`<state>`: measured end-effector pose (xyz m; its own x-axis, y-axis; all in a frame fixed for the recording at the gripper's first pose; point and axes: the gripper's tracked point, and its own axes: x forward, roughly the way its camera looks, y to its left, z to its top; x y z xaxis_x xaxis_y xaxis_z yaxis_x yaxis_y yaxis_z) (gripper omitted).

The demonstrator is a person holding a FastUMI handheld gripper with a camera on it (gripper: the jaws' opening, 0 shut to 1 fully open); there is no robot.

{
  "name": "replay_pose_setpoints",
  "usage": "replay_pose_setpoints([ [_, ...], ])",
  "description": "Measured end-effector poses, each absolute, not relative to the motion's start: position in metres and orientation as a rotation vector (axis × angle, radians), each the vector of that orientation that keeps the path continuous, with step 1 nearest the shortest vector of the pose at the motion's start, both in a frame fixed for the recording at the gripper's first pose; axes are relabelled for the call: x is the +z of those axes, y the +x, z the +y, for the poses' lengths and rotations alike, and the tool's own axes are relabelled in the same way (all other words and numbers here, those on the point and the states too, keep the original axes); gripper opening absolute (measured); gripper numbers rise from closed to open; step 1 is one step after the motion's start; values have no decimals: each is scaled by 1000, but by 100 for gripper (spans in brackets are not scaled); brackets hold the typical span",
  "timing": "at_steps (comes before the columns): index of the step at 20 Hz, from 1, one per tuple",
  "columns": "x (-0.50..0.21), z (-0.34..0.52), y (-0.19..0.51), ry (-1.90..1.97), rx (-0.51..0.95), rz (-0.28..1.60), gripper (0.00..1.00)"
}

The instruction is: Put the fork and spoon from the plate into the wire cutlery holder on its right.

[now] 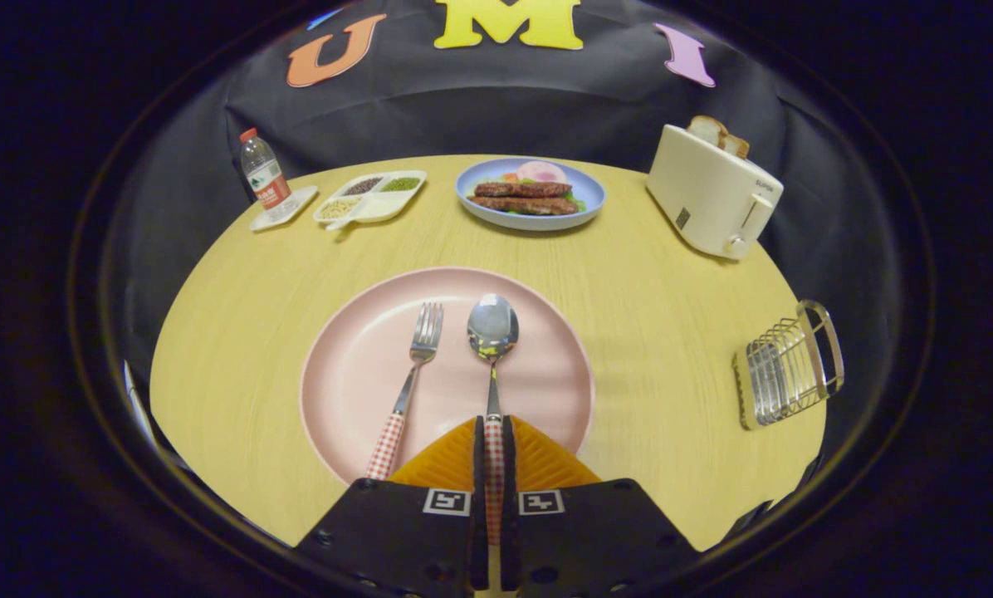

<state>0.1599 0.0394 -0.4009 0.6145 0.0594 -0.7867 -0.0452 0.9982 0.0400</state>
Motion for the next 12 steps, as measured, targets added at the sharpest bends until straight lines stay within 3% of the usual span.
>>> replay_pose_setpoints([
  [12, -271, -24, 102, 53, 67, 745, 6],
])
